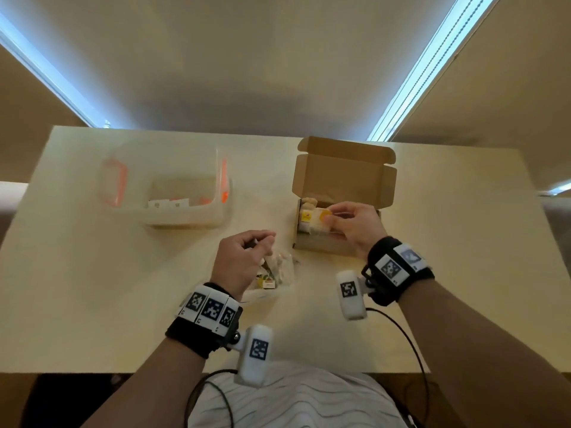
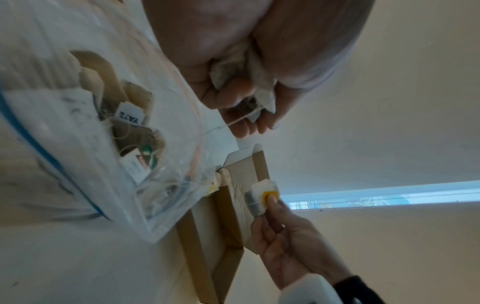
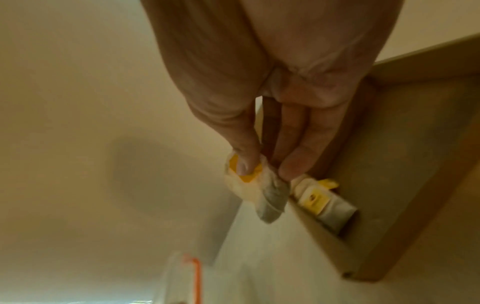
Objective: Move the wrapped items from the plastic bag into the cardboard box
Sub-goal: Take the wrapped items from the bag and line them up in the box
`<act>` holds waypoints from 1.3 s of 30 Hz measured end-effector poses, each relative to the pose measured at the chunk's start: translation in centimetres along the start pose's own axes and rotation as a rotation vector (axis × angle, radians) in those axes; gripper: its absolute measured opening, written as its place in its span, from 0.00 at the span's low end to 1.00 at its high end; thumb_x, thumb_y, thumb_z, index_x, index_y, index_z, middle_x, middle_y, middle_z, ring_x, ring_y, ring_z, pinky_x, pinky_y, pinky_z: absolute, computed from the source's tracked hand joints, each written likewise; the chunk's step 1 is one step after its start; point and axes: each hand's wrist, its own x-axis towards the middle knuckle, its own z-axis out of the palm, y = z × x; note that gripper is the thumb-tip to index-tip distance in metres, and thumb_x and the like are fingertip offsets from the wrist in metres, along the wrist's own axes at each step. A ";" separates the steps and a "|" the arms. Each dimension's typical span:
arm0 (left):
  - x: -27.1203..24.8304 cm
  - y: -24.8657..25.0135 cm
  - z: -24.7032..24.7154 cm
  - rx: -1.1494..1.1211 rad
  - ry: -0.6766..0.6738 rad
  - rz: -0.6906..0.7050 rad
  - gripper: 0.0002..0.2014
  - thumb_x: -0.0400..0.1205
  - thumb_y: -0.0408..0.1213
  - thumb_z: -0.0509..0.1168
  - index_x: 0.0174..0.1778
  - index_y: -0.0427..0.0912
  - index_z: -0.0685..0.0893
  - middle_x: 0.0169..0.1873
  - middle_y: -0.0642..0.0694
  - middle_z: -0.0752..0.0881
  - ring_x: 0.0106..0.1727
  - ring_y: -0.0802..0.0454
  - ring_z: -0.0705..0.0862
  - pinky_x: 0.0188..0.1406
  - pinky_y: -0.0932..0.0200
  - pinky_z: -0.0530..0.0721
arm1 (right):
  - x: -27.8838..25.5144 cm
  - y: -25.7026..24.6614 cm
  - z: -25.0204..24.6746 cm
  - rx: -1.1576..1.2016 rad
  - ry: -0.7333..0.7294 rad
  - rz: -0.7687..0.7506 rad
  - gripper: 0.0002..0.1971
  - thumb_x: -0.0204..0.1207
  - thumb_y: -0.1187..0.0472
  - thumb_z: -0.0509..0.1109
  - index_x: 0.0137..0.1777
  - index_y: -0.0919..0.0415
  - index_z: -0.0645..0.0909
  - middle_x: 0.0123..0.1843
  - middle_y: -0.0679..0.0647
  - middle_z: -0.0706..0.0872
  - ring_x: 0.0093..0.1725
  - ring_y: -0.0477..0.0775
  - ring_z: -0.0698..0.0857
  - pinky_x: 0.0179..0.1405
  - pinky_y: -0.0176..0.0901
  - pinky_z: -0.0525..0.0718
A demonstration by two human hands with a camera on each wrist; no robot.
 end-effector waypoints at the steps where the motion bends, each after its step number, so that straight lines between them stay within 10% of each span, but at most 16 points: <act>1: 0.1 -0.4 -0.3 -0.013 0.012 -0.024 0.04 0.80 0.35 0.72 0.46 0.46 0.93 0.29 0.49 0.87 0.28 0.59 0.79 0.25 0.68 0.75 | 1.4 0.3 -0.3 -0.018 -0.005 0.039 0.05 0.75 0.68 0.77 0.49 0.61 0.87 0.52 0.58 0.90 0.52 0.55 0.90 0.43 0.42 0.91; 7: 0.1 -1.6 -1.8 -0.071 0.042 -0.075 0.06 0.80 0.31 0.71 0.45 0.44 0.93 0.31 0.46 0.89 0.37 0.53 0.86 0.39 0.53 0.84 | 8.7 4.1 1.2 -0.271 -0.047 0.213 0.05 0.72 0.65 0.81 0.44 0.56 0.89 0.50 0.60 0.92 0.49 0.57 0.92 0.49 0.53 0.92; 14: 0.4 -2.1 -2.4 -0.078 0.067 -0.042 0.07 0.81 0.29 0.71 0.43 0.43 0.93 0.30 0.46 0.88 0.30 0.57 0.82 0.24 0.72 0.74 | 11.1 5.0 3.6 -0.357 -0.068 0.275 0.12 0.70 0.73 0.80 0.41 0.57 0.83 0.46 0.58 0.87 0.42 0.55 0.88 0.41 0.48 0.92; 25: 1.1 -2.2 -1.9 -0.125 0.012 -0.127 0.06 0.83 0.31 0.68 0.46 0.41 0.91 0.35 0.37 0.85 0.38 0.43 0.79 0.19 0.63 0.69 | 11.4 5.5 2.5 -0.518 0.100 0.226 0.20 0.67 0.60 0.84 0.57 0.50 0.82 0.54 0.51 0.85 0.50 0.52 0.86 0.53 0.48 0.89; 32: 0.9 -2.0 -1.9 -0.123 -0.006 -0.142 0.07 0.83 0.30 0.67 0.47 0.40 0.91 0.35 0.38 0.85 0.37 0.47 0.80 0.19 0.63 0.70 | 10.3 5.9 2.2 -0.562 -0.054 0.295 0.07 0.72 0.65 0.80 0.41 0.54 0.85 0.45 0.57 0.90 0.44 0.53 0.90 0.52 0.52 0.91; 39: 0.7 -0.9 -1.9 -0.428 -0.065 -0.314 0.17 0.89 0.42 0.58 0.50 0.33 0.86 0.36 0.40 0.84 0.37 0.49 0.81 0.16 0.65 0.70 | 8.5 5.3 1.3 -0.552 0.069 0.142 0.09 0.75 0.59 0.78 0.52 0.51 0.84 0.54 0.52 0.87 0.54 0.52 0.86 0.57 0.47 0.87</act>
